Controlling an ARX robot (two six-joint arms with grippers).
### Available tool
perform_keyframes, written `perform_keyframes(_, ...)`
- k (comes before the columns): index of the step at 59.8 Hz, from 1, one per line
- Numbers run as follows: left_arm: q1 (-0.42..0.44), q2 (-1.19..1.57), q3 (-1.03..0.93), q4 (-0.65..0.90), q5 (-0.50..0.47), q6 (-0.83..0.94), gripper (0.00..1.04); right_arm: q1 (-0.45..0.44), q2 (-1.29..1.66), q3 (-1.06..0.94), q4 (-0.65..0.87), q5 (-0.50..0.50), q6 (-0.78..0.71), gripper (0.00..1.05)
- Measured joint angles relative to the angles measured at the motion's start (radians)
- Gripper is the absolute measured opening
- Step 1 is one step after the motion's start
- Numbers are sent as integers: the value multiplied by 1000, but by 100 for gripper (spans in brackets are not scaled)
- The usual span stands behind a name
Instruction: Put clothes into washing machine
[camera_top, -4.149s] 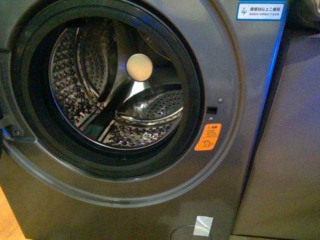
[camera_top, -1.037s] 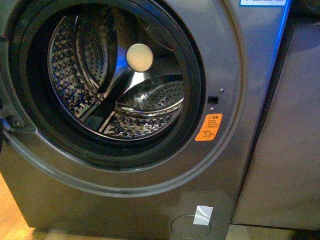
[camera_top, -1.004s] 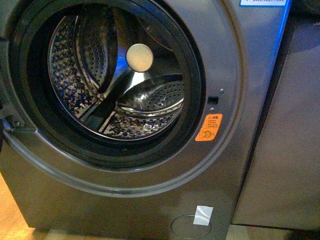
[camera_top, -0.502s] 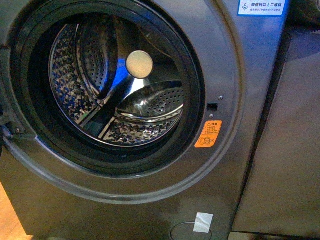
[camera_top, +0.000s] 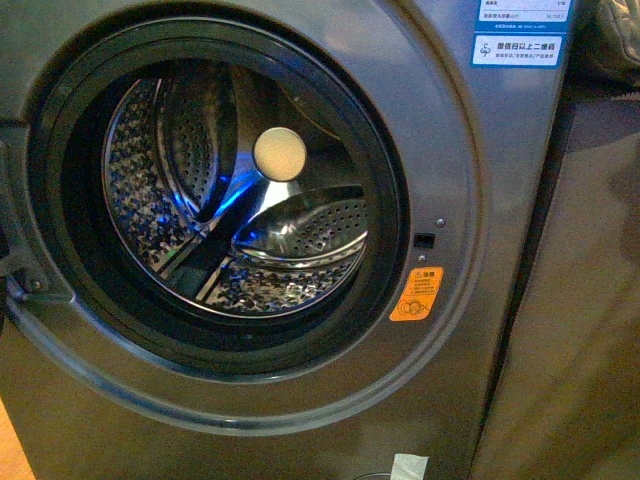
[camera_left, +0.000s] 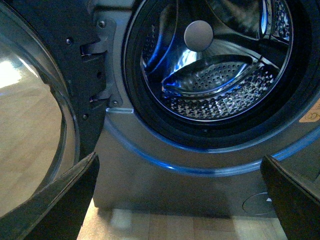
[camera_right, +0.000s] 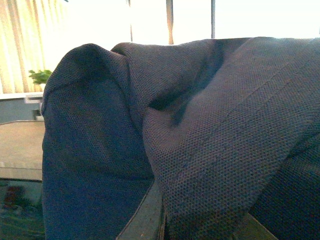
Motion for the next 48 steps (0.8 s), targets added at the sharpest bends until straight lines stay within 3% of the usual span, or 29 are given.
perform_keyframes(11,0,0,0,0,0,0,98,343,38,179,-217,201,-135,12)
perform_keyframes(26,0,0,0,0,0,0,98,763,152,371,-355,426,-286,12)
perform_keyframes(39,0,0,0,0,0,0,98,1011,258,492,-388,547,-358,12)
perform_keyframes(48,0,0,0,0,0,0,98,1097,308,534,-396,558,-371,12)
